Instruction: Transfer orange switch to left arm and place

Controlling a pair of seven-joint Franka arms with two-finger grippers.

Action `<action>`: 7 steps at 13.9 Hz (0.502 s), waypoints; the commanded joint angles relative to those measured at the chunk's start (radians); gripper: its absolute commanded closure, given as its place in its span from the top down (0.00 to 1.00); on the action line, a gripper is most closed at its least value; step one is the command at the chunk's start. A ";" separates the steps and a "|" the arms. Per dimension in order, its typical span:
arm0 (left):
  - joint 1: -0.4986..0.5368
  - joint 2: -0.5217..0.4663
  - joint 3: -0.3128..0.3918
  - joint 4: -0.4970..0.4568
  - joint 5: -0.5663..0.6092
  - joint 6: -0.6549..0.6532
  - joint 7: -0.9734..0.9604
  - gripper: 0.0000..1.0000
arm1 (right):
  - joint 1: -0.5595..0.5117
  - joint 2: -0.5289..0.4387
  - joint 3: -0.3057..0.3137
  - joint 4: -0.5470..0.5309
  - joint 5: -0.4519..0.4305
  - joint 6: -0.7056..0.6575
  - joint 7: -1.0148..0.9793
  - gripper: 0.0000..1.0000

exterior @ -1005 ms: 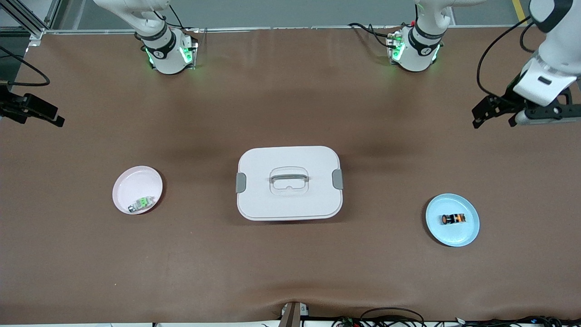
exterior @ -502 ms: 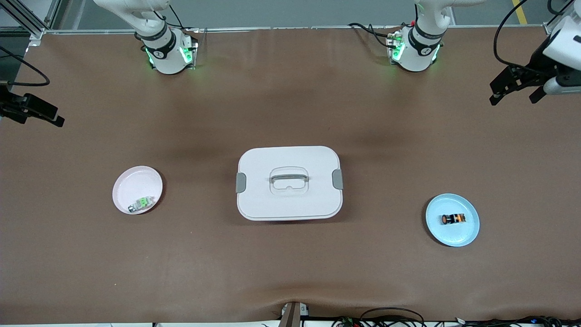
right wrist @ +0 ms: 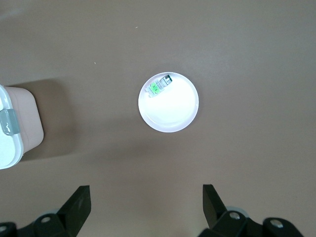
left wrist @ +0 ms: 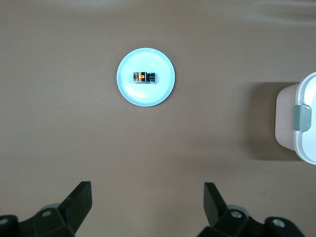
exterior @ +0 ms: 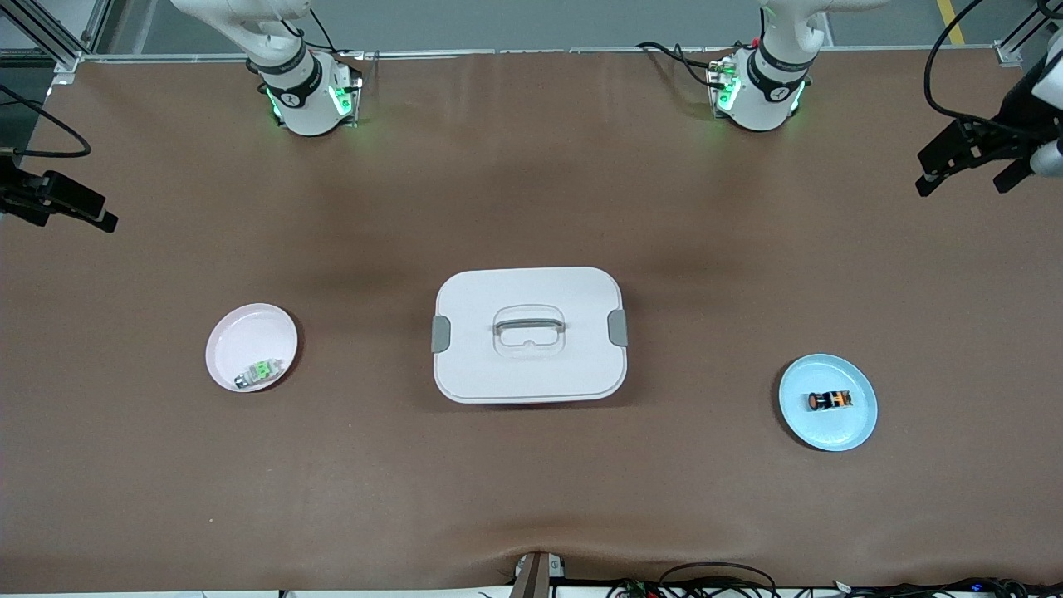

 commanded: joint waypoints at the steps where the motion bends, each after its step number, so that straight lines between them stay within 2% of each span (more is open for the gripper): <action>1: -0.003 0.101 0.003 0.121 -0.013 -0.092 0.003 1.00 | -0.003 -0.009 0.001 0.003 0.012 -0.002 0.009 1.00; 7: 0.002 0.121 0.003 0.115 -0.012 -0.160 0.023 1.00 | -0.004 -0.006 0.001 0.003 0.012 0.008 0.009 1.00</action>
